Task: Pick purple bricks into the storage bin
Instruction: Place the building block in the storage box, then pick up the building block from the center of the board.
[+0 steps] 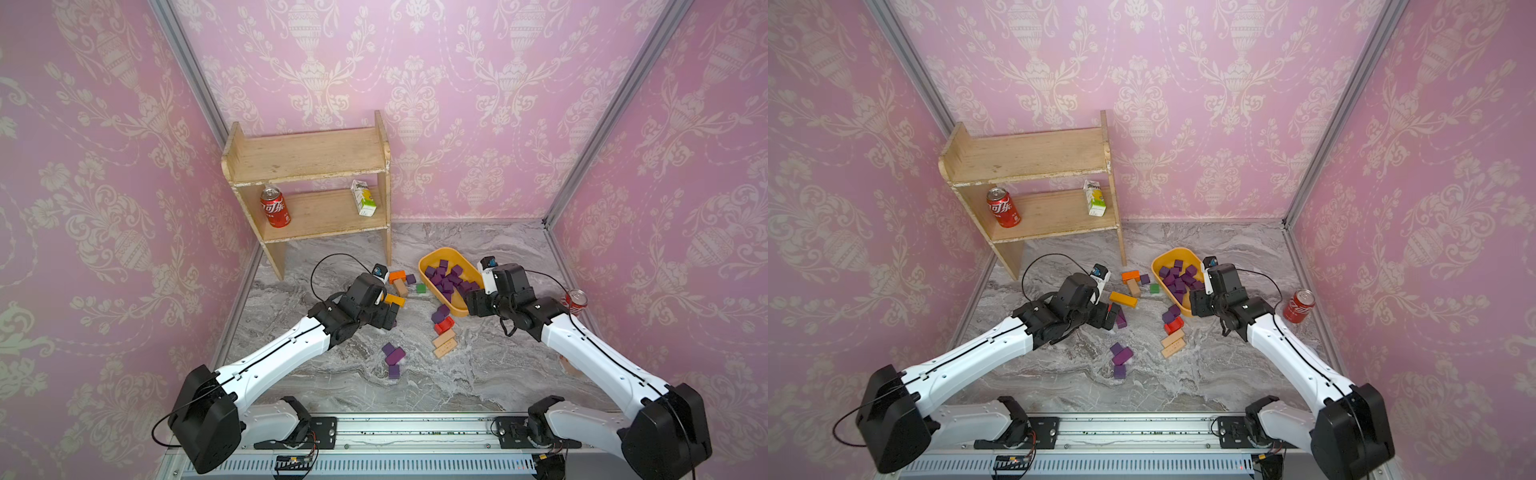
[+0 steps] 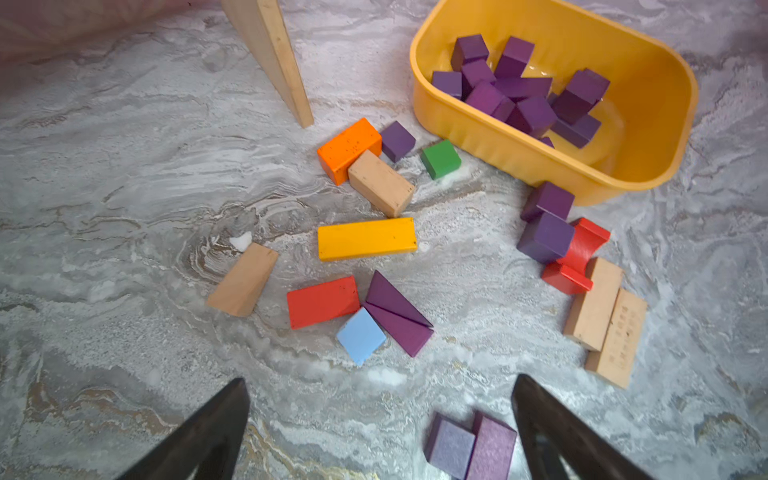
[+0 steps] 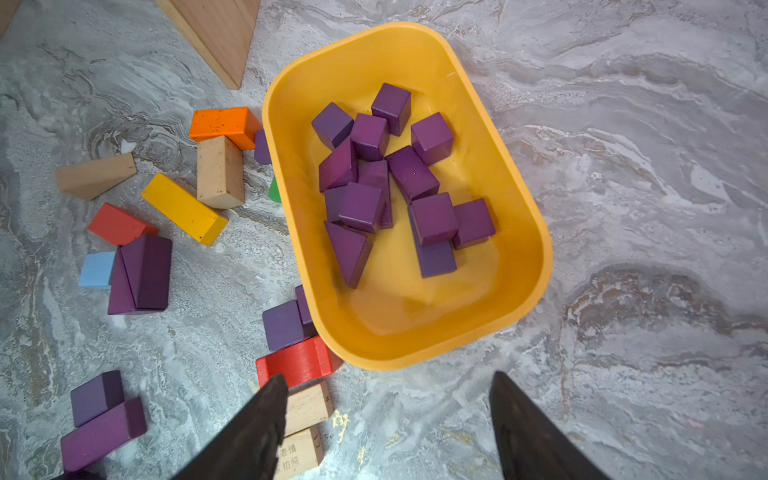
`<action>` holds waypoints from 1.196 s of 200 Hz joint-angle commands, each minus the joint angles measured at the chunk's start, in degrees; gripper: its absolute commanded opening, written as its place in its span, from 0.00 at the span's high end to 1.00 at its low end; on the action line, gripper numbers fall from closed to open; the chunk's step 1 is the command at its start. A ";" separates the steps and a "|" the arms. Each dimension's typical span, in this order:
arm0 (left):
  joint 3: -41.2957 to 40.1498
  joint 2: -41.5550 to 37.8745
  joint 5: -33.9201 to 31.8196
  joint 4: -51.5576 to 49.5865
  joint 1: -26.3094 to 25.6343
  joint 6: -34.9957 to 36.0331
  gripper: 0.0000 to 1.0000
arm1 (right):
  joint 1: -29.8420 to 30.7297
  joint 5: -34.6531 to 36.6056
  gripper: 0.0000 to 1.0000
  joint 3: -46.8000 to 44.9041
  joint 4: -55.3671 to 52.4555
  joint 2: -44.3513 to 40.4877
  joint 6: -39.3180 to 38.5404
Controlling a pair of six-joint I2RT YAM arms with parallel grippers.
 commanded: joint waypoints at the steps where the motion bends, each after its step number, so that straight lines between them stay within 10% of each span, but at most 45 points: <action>1: -1.78 -0.71 -2.76 -2.74 -1.60 -1.72 0.01 | 0.39 -3.32 0.21 -4.67 7.17 -3.88 1.32; 239: 24.14 22.24 -4.01 -5.57 -9.27 5.60 0.01 | 0.42 2.13 0.18 -9.08 8.45 -6.59 5.88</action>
